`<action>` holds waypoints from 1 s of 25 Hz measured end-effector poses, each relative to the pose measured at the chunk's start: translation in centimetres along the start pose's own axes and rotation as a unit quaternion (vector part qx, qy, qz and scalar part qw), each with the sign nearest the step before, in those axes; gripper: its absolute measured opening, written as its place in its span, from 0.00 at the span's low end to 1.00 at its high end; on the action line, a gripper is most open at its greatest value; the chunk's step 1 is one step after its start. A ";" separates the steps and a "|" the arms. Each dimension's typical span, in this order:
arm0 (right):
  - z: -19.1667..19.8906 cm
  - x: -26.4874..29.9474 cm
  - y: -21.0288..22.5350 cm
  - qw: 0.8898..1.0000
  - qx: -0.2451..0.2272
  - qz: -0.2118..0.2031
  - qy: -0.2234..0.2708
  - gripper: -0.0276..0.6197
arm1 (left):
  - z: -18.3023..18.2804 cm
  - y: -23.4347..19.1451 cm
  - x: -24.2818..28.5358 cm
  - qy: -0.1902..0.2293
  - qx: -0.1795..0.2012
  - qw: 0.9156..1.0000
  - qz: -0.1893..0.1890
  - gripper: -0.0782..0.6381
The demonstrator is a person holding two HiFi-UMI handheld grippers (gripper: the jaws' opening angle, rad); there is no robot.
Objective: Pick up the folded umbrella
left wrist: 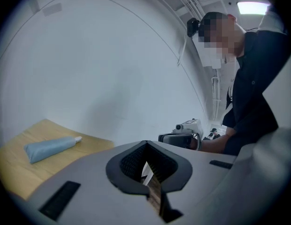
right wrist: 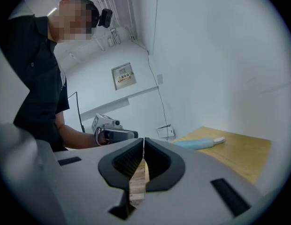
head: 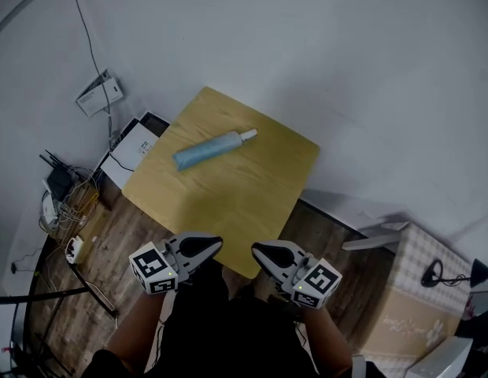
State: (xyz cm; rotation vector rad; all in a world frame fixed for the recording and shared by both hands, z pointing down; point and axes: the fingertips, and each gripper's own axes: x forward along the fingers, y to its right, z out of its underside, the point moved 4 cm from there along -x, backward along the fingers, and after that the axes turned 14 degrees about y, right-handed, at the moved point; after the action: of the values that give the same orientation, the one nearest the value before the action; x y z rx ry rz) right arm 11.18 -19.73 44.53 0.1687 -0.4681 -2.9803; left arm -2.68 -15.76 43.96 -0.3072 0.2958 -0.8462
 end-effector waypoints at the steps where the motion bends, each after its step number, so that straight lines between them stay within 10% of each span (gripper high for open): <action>1: -0.3 0.9 0.8 1.000 -0.005 0.003 -0.007 0.08 | -0.3 -1.4 0.1 0.003 0.000 1.000 0.001 0.12; 13: -2.3 11.5 8.6 0.993 -0.026 0.103 -0.051 0.08 | -4.3 -15.6 0.2 0.002 -0.027 0.999 0.023 0.12; 25: 2.4 15.0 13.1 0.991 0.003 0.098 -0.093 0.08 | 1.5 -23.1 1.4 -0.078 -0.031 0.996 -0.025 0.12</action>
State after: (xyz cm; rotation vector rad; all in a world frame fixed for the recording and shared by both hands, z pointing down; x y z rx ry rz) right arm -2.63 -33.42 49.48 -0.1476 -0.4816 -2.8121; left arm -17.07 -31.03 53.90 -0.4377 0.1701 -0.8589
